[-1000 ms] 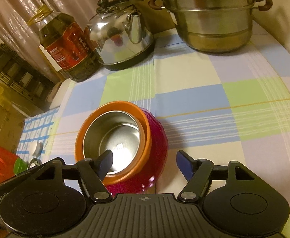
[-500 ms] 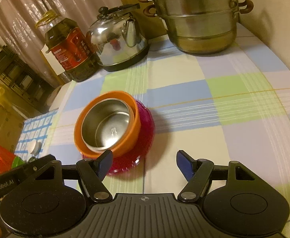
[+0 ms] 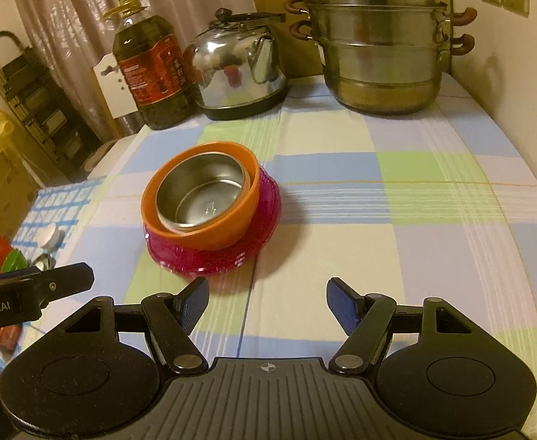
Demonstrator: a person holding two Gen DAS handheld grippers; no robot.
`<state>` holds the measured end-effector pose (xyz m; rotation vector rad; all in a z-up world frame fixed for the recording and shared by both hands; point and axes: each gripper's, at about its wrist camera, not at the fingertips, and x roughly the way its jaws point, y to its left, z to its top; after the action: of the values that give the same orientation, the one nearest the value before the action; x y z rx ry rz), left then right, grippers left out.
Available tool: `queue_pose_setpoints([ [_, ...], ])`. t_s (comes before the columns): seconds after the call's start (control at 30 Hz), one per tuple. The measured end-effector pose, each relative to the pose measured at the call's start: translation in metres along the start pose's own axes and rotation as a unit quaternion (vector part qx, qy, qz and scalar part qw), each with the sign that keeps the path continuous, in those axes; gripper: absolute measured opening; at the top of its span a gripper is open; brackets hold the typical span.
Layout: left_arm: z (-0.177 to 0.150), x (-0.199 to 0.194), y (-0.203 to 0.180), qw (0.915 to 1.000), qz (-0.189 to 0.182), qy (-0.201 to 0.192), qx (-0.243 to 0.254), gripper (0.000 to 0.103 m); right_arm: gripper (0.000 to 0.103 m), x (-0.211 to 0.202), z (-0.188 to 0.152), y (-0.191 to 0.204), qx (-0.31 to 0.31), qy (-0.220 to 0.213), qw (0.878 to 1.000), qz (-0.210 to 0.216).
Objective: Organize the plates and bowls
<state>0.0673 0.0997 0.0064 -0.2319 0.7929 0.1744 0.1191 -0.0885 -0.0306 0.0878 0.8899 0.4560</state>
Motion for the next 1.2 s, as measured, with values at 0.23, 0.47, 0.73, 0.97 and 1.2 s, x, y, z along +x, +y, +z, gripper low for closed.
queue_pose_setpoints([
  [0.23, -0.015, -0.008, -0.006, 0.9999, 0.009, 0.007, 0.006, 0.089, 0.071, -0.009, -0.016, 0.0, -0.016, -0.004, 1.0, -0.014],
  [0.47, -0.028, -0.017, -0.01, 0.9997, 0.022, 0.009, 0.009, 0.089, 0.071, -0.021, -0.024, -0.001, -0.018, -0.003, 1.0, -0.016],
  [0.73, -0.037, -0.023, -0.011, 0.9997, 0.019, 0.016, 0.007, 0.09, 0.071, -0.032, -0.03, 0.006, -0.025, -0.005, 1.0, -0.011],
  [0.97, -0.041, -0.026, -0.013, 0.9997, 0.014, 0.016, 0.009, 0.09, 0.071, -0.04, -0.035, 0.007, -0.024, -0.004, 1.0, -0.012],
  [1.2, -0.045, -0.028, -0.016, 0.9995, 0.017, 0.018, 0.019, 0.09, 0.071, -0.046, -0.038, 0.007, -0.027, -0.006, 0.999, -0.016],
])
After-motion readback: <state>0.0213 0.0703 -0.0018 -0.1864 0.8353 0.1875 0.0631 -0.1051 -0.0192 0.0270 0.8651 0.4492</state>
